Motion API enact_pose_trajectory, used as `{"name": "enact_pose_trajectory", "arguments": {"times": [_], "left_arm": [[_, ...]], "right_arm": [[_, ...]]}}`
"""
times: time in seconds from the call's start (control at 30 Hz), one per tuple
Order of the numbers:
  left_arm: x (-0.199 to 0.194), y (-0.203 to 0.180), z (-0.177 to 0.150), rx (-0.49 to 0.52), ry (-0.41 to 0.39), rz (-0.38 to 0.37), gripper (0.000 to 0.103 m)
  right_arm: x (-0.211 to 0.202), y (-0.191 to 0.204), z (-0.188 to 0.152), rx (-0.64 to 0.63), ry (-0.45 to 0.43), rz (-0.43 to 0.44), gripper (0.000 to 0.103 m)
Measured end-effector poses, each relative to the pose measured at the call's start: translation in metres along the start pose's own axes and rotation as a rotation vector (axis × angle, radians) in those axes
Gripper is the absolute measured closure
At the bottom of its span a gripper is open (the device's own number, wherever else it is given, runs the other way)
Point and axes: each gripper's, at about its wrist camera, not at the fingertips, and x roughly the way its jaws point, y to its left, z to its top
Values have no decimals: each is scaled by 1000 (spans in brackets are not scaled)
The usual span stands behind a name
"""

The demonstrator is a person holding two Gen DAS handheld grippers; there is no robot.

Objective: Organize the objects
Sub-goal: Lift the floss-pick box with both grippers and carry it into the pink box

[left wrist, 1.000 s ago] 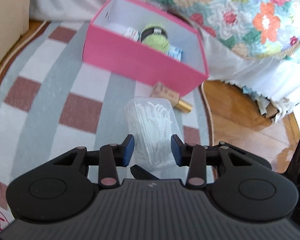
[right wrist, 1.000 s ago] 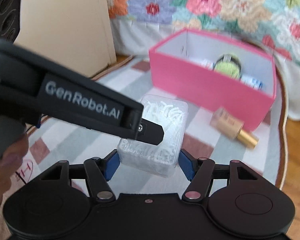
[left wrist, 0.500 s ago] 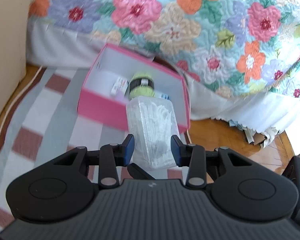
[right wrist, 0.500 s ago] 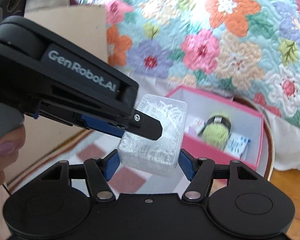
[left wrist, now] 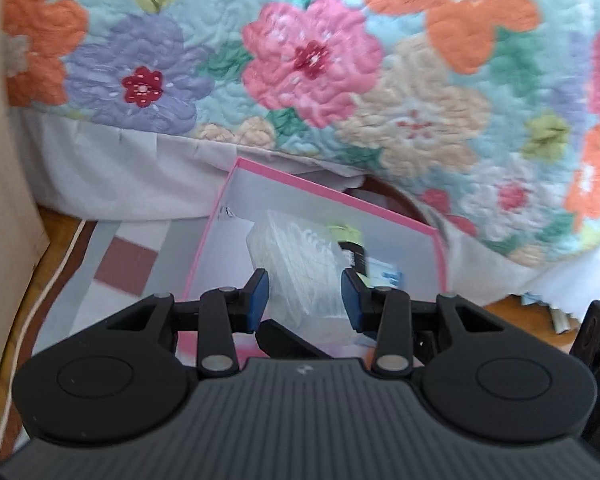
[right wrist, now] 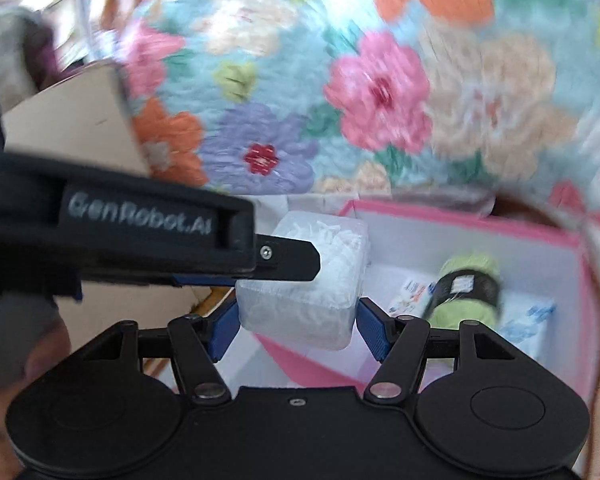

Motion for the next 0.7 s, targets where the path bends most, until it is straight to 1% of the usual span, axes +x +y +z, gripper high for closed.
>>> {"name": "enact_pose_trajectory", "arguments": {"times": [0.03, 0.07, 0.1, 0.17, 0.27, 0.33, 0.47, 0.5, 0.6, 0.63, 0.7], "left_arm": [[12, -1, 5, 23, 14, 4, 65], [25, -4, 10, 74, 29, 9, 65], [37, -6, 13, 101, 44, 20, 65], [59, -5, 22, 117, 85, 34, 67], [85, -3, 31, 137, 136, 64, 69], [100, -1, 33, 148, 168, 90, 69], [116, 6, 35, 140, 179, 103, 70], [120, 5, 34, 144, 182, 107, 71], [128, -1, 31, 176, 197, 105, 76], [131, -2, 29, 182, 206, 98, 77], [138, -5, 29, 194, 221, 87, 79]], "right_arm": [[11, -7, 5, 26, 13, -5, 34], [23, -13, 9, 45, 27, -22, 34], [32, -17, 11, 56, 41, -30, 35], [50, -29, 14, 102, 62, -40, 35], [74, -45, 16, 169, 98, -28, 35], [89, -52, 18, 200, 138, -17, 35], [110, -65, 22, 262, 197, 1, 35], [113, -68, 22, 274, 210, 7, 33], [122, -73, 19, 243, 267, 13, 30], [124, -73, 17, 220, 285, 6, 29], [125, -73, 12, 187, 292, -24, 29]]}}
